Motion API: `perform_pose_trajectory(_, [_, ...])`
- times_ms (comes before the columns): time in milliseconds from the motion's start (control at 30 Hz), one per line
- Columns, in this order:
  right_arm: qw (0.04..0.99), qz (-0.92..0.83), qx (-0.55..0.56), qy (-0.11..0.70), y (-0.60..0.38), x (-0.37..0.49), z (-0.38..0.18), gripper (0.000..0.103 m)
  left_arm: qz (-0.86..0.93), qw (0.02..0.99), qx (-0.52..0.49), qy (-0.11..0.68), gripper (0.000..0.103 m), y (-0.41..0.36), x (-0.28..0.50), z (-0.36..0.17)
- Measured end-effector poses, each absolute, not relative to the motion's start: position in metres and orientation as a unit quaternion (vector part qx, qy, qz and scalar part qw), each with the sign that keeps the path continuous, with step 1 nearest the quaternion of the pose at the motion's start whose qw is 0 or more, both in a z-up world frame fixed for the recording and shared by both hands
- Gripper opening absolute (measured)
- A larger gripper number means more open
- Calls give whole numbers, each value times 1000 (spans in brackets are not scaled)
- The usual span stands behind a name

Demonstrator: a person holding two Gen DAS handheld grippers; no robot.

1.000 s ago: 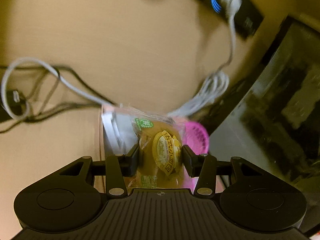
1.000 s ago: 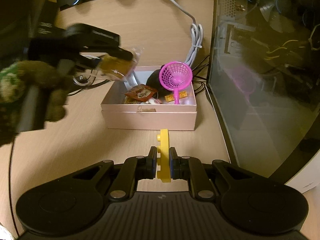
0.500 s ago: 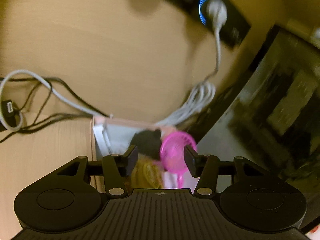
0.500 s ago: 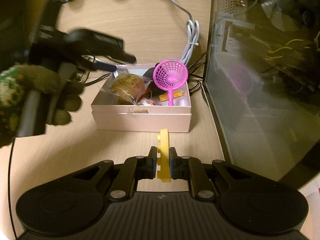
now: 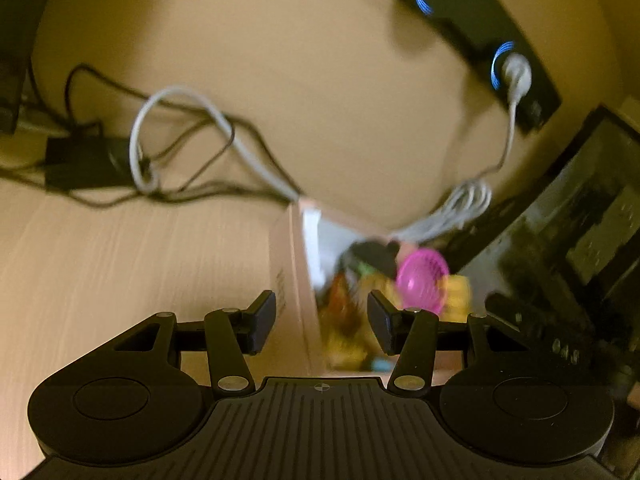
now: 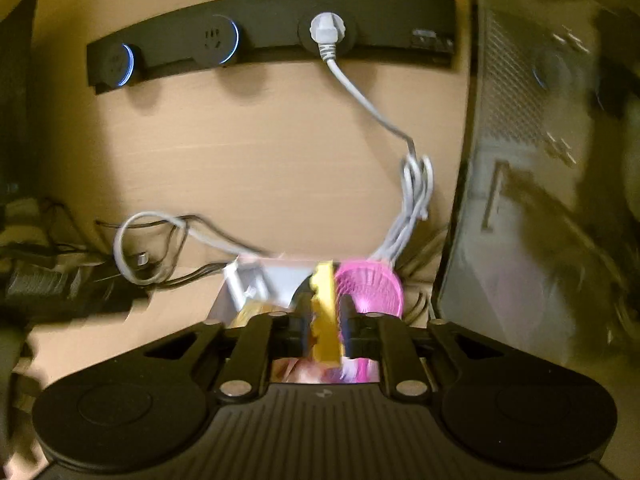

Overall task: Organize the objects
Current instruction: 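Drop the yellow brick into the pink box with the right tool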

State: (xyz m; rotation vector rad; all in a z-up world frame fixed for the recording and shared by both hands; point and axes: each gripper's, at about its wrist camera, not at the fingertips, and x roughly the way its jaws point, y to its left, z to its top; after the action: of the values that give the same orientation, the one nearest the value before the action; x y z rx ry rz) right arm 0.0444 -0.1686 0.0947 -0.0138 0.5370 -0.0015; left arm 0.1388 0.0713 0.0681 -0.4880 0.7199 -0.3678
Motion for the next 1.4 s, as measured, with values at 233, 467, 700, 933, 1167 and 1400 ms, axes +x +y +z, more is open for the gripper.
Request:
perform_pose_trajectory(233, [950, -4, 8, 313, -193, 26, 60, 43, -186, 882, -226, 369, 55, 54, 140, 51])
perform_pose_trajectory(467, [933, -31, 14, 359, -214, 16, 29, 44, -217, 883, -209, 359, 55, 23, 143, 57])
perform_pose_trajectory(700, [931, -19, 8, 364, -205, 6, 25, 53, -239, 882, -148, 379, 53, -35, 178, 52])
perform_pose_trajectory(933, [929, -4, -14, 370, -193, -7, 22, 57, -239, 884, -127, 381, 54, -61, 208, 43])
perform_pose_trajectory(1167, [927, -5, -30, 373, -190, 6, 17, 64, -256, 877, -132, 385, 52, -45, 202, 68])
perform_pose_trajectory(1400, [929, -7, -59, 366, -187, 17, 10, 72, -209, 915, -158, 308, 52, 5, 157, 102])
